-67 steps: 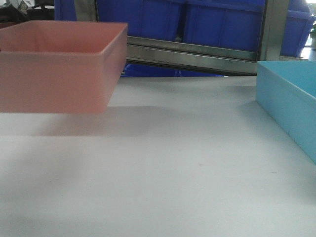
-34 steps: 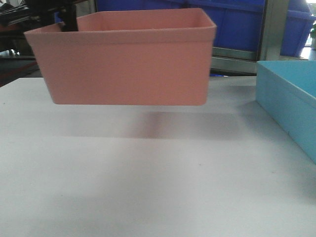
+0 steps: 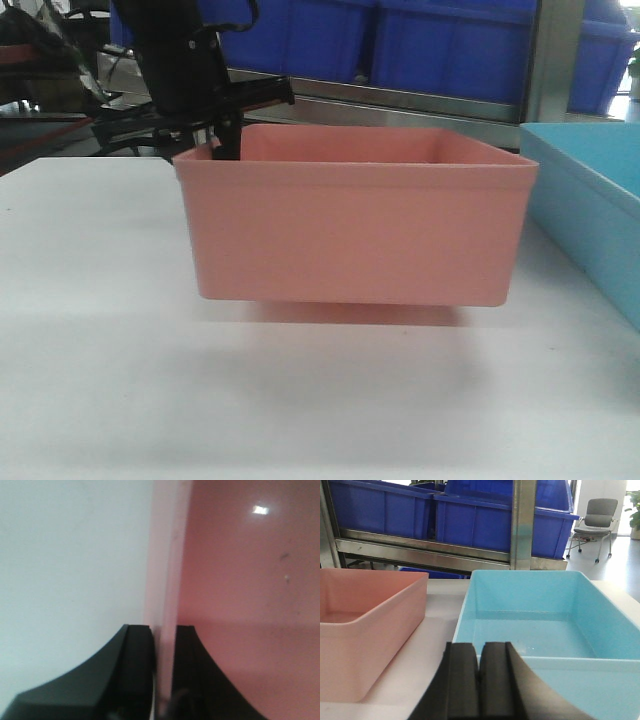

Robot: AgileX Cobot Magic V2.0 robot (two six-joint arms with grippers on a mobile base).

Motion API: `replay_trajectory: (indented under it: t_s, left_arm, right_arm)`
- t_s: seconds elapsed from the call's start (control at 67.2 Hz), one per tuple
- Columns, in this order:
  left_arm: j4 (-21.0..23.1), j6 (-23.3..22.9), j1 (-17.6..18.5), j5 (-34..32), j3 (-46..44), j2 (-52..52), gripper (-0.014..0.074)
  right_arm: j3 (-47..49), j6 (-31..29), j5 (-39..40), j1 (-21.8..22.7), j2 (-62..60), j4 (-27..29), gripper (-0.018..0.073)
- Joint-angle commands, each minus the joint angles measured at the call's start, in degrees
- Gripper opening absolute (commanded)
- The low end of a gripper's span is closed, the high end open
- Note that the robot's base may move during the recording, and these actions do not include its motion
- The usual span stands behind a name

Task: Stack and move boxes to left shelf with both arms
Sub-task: 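Carry the pink bin to the table center, set it down, release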

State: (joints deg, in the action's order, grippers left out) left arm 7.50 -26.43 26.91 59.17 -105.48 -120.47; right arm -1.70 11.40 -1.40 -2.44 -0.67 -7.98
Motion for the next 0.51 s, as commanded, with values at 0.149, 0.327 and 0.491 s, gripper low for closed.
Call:
replay_trajectory:
  t_s: [0.149,0.327,0.491]
  left_arm:
    - [1.48,-1.61,1.72,-3.49,-2.02,1.27,-0.0001]
    - [0.99,-0.92,1.72,-1.41,-2.02,0.5,-0.0001]
    - [0.74,1.22,1.72,-0.7,-2.02,0.5,0.0001]
  right_arm:
    - [1.37,-0.14,5.14,0.18,-1.0,-0.14,0.0056]
    - [1.37,-0.14,5.14,0.18,-1.0,-0.14,0.0056]
    - [1.37,-0.14,5.14,0.18,-1.0,-0.14,0.0056]
